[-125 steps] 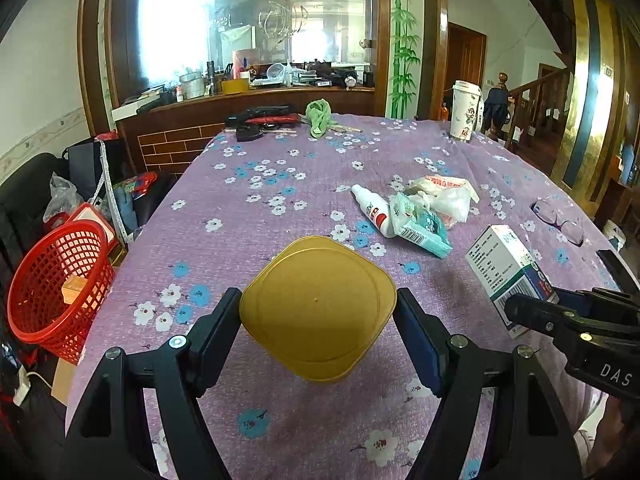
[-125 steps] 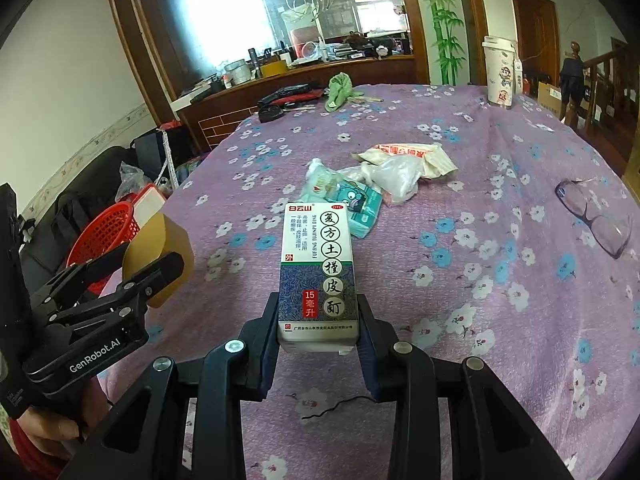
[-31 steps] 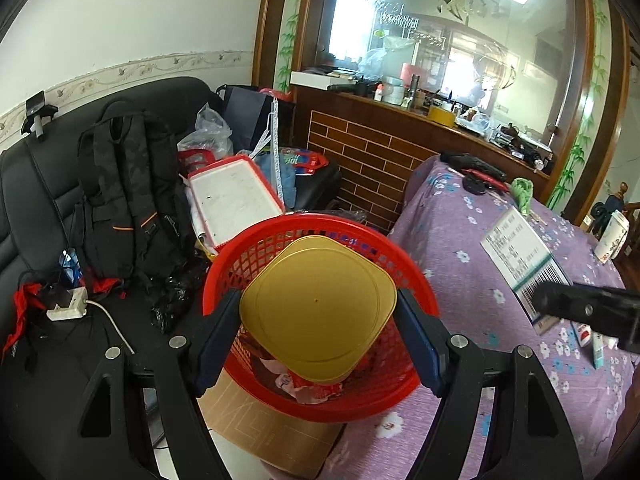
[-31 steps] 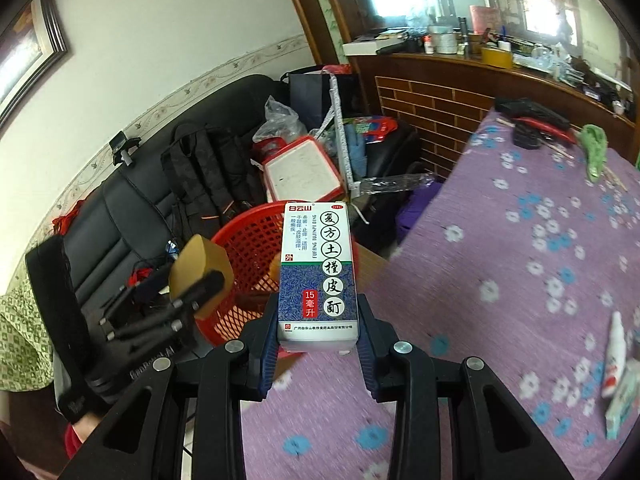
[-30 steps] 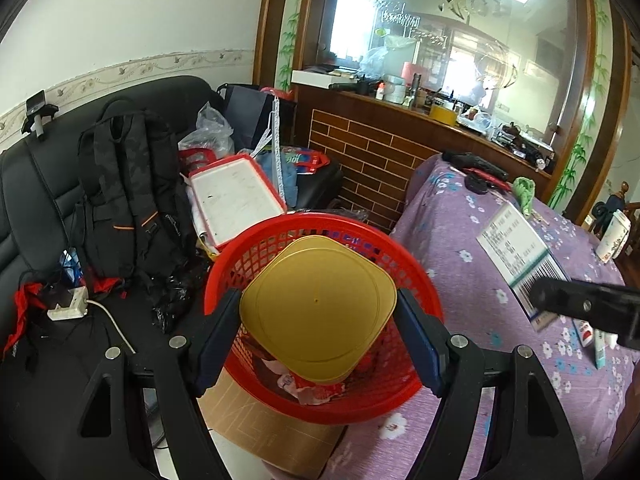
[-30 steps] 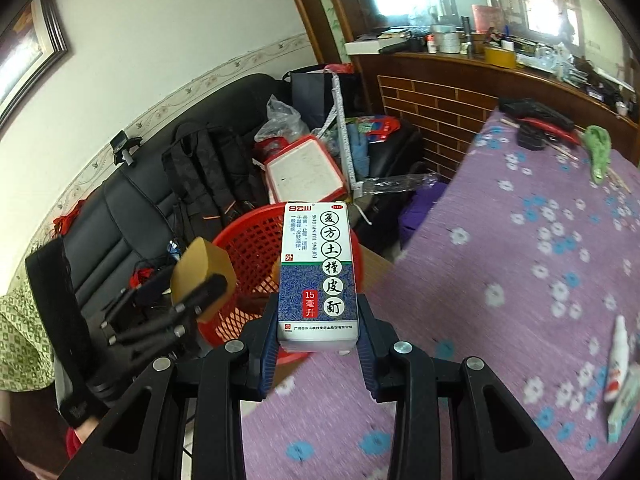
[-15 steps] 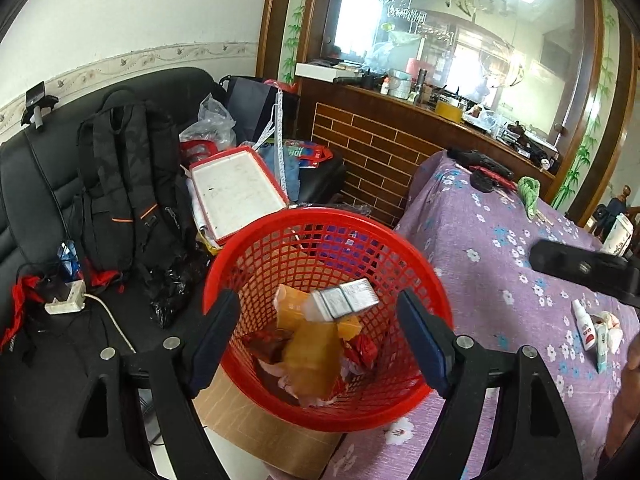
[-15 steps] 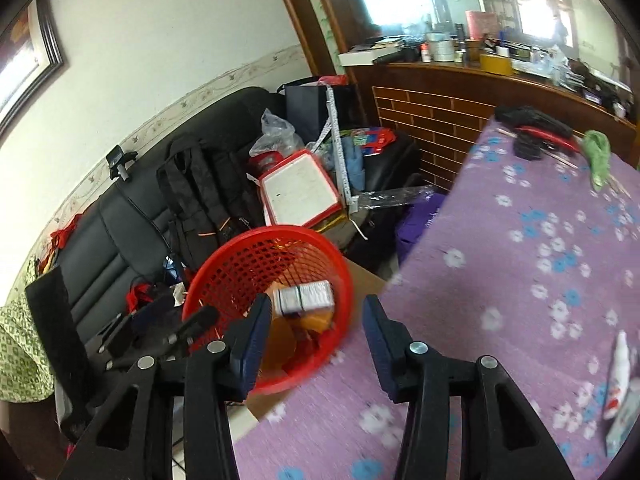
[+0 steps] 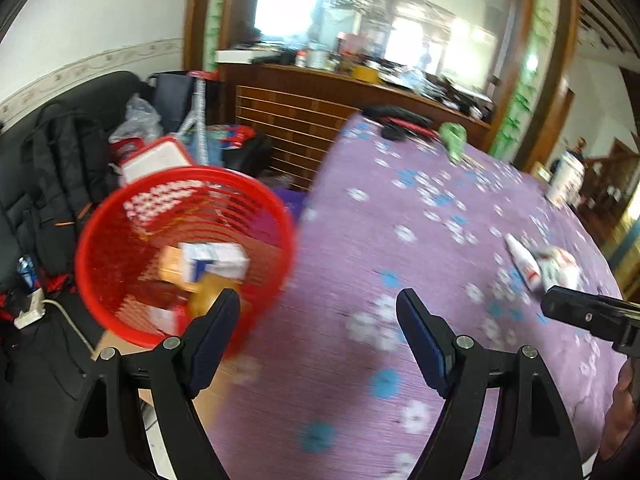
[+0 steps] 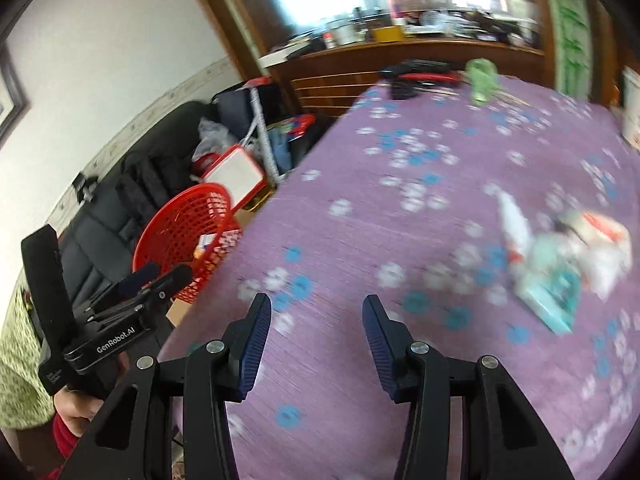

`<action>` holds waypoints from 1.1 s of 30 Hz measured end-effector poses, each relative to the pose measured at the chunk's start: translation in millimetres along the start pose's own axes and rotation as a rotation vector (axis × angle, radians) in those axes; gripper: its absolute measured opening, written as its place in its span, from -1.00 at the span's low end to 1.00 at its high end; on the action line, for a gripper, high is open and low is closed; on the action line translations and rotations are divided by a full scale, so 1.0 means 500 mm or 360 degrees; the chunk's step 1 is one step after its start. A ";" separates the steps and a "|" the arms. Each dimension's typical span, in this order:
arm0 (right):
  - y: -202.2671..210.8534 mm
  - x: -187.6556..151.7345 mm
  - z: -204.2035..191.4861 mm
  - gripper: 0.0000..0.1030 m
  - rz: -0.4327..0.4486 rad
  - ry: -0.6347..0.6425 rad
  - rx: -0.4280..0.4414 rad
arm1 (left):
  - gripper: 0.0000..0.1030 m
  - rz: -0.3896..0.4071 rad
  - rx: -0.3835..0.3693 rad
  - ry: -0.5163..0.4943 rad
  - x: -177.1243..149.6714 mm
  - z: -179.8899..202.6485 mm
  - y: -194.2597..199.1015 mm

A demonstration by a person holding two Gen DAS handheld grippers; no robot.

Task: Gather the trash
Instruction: 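Move both open tools back to the trash on the table, then grasp the teal tissue pack with the right tool while the left tool grasps the white spray bottle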

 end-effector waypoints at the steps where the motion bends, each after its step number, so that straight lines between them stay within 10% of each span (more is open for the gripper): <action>1: 0.016 -0.011 0.029 0.00 0.0020 -0.0037 -0.0013 | 0.54 -0.0012 -0.0014 -0.0026 -0.003 0.024 -0.005; 10: 0.100 -0.055 0.249 0.03 0.0089 -0.0346 -0.0062 | 0.54 -0.0084 -0.0073 -0.0304 -0.041 0.215 -0.021; 20: 0.038 0.065 0.374 0.22 0.0000 -0.0367 0.0085 | 0.54 -0.0113 -0.0086 -0.0476 -0.074 0.305 -0.019; 30: -0.007 0.016 0.331 0.57 -0.0179 -0.0147 0.0349 | 0.54 -0.0146 -0.0064 -0.0412 -0.047 0.285 -0.036; 33: -0.010 -0.024 0.282 0.61 -0.0248 0.0081 0.0240 | 0.54 -0.0156 -0.0058 -0.0400 -0.038 0.286 -0.043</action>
Point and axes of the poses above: each gripper's, at about its wrist camera, not at the fingertips, and y roughly against the way its jaws point, z to its right, x to its top, the point moved 9 cm from there along -y, roughly the way its jaws point, and after that the axes turned 15 degrees about -z, right-handed, at the moved point
